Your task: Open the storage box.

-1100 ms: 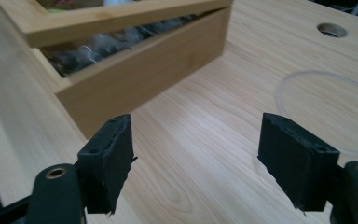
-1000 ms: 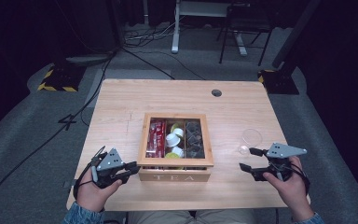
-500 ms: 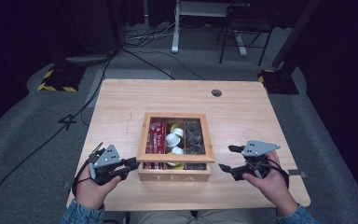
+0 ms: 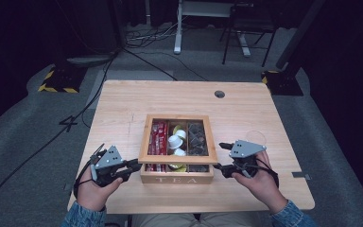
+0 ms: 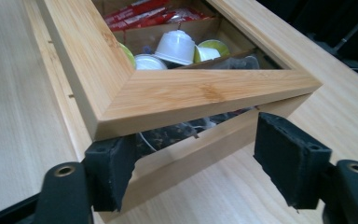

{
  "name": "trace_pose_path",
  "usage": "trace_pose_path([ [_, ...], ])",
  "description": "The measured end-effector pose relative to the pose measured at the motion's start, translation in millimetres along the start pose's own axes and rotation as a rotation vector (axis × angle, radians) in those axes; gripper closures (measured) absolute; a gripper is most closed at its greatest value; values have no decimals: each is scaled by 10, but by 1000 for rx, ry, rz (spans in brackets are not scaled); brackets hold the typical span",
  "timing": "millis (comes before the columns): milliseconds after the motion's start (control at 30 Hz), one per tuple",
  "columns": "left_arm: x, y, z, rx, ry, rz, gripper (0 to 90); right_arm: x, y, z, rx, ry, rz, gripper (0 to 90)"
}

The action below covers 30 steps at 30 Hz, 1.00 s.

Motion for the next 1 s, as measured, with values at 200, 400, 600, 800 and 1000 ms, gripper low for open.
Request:
trace_pose_path([
  [200, -37, 2, -19, -4, -14, -12, 763, 67, 17, -52, 59, -52, 13, 369],
  [400, -24, 22, -4, 9, -6, -36, 711, 73, 35, -68, 65, -34, -15, 368],
  [600, -28, 20, 10, 17, -1, -45, 666, 113, 105, -91, 61, -28, -70, 368],
  [800, -17, 12, 46, 30, 21, -47, 596, 153, 225, -166, 45, -30, -109, 368],
  [1000, -25, -19, 89, 36, 51, -43, 486, 161, 383, -254, 64, -50, -127, 374],
])
Point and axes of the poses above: each handheld gripper's, and its own axes: x roughly backward along the jaws, y roughly out of its top, z roughly to its left, the point moved 9 cm from there along -x, roughly forward along the jaws, and after that the axes turned 3 degrees about x, right-handed, at the moved point
